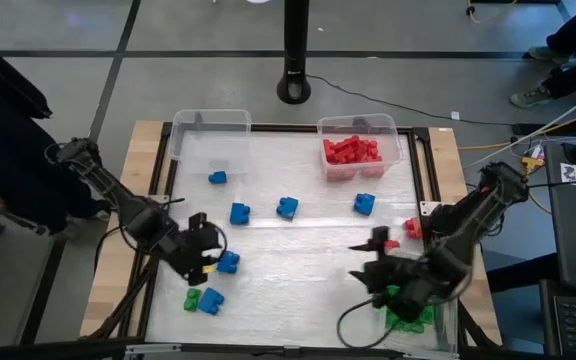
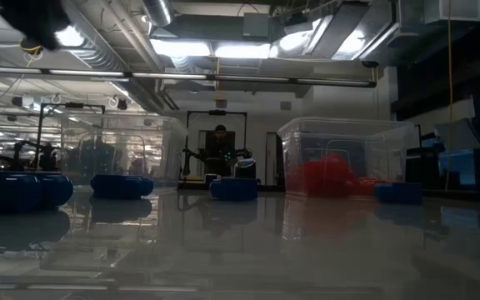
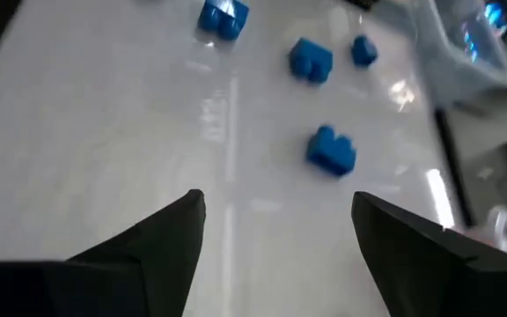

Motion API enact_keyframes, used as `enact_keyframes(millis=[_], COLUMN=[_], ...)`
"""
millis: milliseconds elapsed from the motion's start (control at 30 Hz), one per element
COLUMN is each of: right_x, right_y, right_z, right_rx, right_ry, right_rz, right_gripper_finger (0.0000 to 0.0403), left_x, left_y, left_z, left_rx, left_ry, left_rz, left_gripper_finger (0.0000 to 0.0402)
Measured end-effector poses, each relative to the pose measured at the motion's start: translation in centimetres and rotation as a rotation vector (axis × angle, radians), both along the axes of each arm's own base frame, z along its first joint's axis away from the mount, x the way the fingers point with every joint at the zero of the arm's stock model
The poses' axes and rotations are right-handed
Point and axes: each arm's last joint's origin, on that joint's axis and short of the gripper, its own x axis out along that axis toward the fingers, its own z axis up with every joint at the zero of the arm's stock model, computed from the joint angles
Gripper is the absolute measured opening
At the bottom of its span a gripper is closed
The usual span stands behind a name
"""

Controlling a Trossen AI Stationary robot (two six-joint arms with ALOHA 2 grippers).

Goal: Sort blocks
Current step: Put the green game piece into the bottom right transparent bin

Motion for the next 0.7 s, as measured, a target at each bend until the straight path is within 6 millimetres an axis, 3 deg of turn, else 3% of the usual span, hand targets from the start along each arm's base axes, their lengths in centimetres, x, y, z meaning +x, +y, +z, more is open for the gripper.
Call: enact_keyframes(millis=[200,400,533,700], right_x=[4.9,8.6,9.8,10.7], right_y=[0.0,0.3,0.1,-0.1], right_z=[-2.4,-6.6,-9.2,-11.0], right_rx=[-0.150,-0.225,-0.260,-0.283], right_ry=[0.037,0.148,0.227,0.258], right_rz=[0.108,0.190,0.179,0.156], right_gripper_finger=[0.0287,0.0287,0.0287,0.0287], left_x=[-1.4,-0.5,0.2,0.4], left_y=[-1.8,-1.0,-0.1,0.3], left_z=[0.0,0.3,0.0,-0.3], left_rx=[-0.027,0.070,0.074,-0.086], left_ry=[-0.009,-0.086,-0.037,0.082], left_rz=[-0.058,-0.017,-0.027,-0.039], left_gripper_finger=[0.0157,0.0163,0.0200,0.0261])
